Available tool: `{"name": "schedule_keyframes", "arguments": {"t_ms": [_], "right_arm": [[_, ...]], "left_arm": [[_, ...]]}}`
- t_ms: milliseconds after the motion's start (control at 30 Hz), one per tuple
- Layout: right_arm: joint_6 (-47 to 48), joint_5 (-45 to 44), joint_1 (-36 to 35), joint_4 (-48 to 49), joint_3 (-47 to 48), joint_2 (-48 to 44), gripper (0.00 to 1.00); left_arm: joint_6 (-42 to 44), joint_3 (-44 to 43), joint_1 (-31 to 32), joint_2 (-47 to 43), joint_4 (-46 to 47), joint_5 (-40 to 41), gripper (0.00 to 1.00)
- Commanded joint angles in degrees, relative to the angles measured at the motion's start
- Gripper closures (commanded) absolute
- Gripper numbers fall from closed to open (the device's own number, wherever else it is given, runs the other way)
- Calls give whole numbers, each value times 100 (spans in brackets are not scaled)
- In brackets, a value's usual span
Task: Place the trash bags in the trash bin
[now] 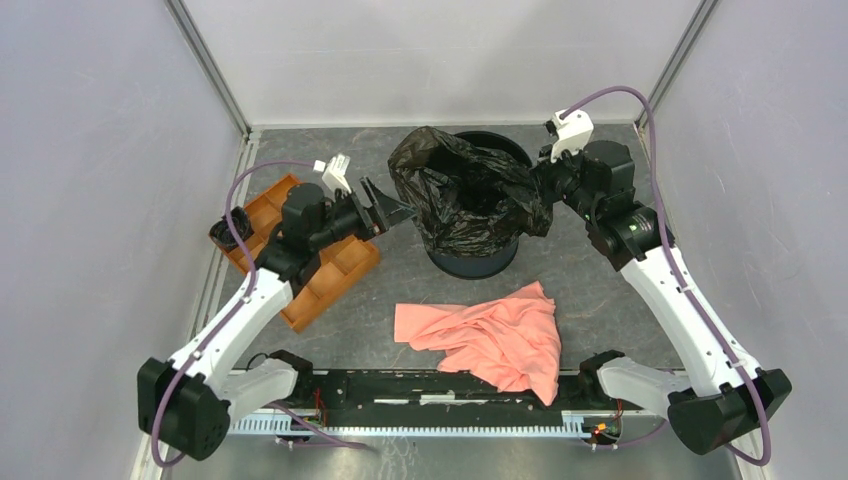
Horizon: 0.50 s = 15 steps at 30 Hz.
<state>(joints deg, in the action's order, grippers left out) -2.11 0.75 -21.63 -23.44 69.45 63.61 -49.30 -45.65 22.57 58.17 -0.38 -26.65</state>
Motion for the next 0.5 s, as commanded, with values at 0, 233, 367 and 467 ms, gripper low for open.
{"name": "schedule_keyframes", "arguments": {"t_ms": [0, 233, 367, 467], "right_arm": [[-51, -412, 22, 296, 6, 52, 93], [4, -350, 35, 68, 360, 151, 83], [162, 65, 21, -465, 715, 107, 54], [458, 332, 15, -848, 1030, 372, 42]], "left_arm": [[-311, -486, -77, 392, 600, -377, 7], [-53, -651, -208, 751, 324, -211, 21], [135, -559, -209, 592, 102, -85, 25], [162, -414, -210, 506, 117, -37, 36]]}}
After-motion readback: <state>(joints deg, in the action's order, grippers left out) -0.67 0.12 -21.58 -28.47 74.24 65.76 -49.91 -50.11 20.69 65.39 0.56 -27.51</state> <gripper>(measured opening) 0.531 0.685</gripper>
